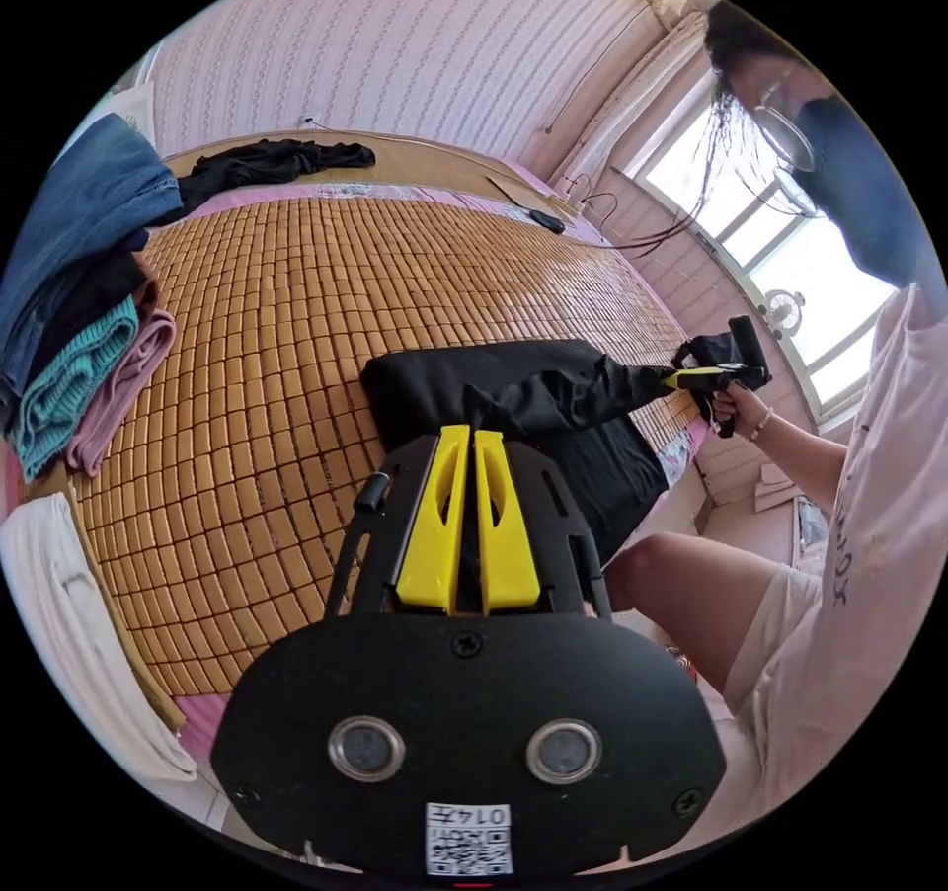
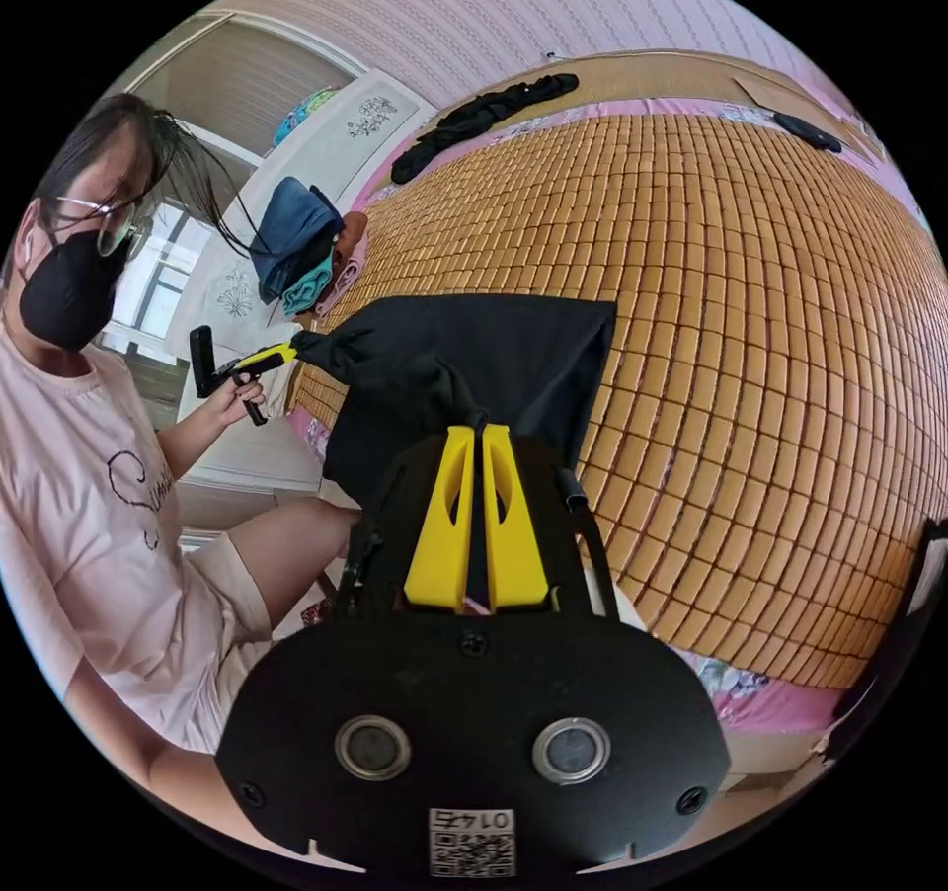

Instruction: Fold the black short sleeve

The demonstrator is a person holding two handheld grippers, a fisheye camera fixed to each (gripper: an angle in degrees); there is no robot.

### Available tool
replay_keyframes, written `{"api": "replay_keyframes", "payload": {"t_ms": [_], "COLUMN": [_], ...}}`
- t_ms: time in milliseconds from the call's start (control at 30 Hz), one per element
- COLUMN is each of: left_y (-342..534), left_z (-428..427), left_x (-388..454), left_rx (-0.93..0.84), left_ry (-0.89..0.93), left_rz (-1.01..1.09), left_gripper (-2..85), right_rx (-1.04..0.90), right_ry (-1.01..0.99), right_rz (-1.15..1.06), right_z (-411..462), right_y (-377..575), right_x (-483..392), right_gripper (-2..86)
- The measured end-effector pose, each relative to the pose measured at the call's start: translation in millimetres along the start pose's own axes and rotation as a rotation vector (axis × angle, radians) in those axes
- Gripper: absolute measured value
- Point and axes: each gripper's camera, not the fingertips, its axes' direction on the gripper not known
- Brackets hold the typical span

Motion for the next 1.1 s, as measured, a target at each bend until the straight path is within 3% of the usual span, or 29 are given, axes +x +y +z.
{"api": "replay_keyframes", "payload": {"t_ms": [167,267,433,500,567,600,767,833,933,1100], "left_y": [75.8,116.0,153.4,159.8,163.6,167.4,182.8,189.2,200.7,209.7], "left_z": [31.0,55.2,28.5,28.5,29.7,26.9,8.0,5.8,8.2,3.7], "left_x": [23.1,26.6,66.7,86.8,113.5,136.1,243.8,291.4,337.5,388.7], "left_rx": [-0.151,-0.234,-0.051,-0.07,-0.133,-0.147,-0.17,-0.138,-0.101,-0.128], "left_ry": [-0.039,-0.078,-0.163,-0.196,-0.18,-0.19,-0.468,-0.655,-0.778,-0.61], "left_rz": [0.014,-0.106,-0.125,-0.114,-0.085,-0.057,0.097,0.154,0.21,0.244], "left_gripper": [-0.9,-0.9,-0.5,0.2,2.2,3.7,6.2,6.0,5.1,5.9], "right_rx": [-0.158,-0.248,-0.102,-0.012,0.129,0.219,0.351,0.313,0.336,0.398], "right_ry": [0.095,0.213,0.298,0.326,0.46,0.628,1.041,1.008,0.896,0.674], "right_rz": [0.086,0.159,0.133,0.099,0.003,-0.045,-0.103,-0.225,-0.259,-0.268], "right_z": [63.7,94.1,93.3,94.8,93.9,96.5,140.2,165.4,178.2,178.6], "right_y": [61.7,92.0,143.1,157.0,176.1,192.8,259.1,285.8,311.2,339.2], "right_x": [1.6,3.4,-31.2,-50.1,-88.6,-120.2,-214.2,-244.4,-272.6,-293.7], "right_gripper": [0.5,0.1,-0.2,-0.2,-0.3,-0.4,-0.8,-0.9,-0.7,1.5]}}
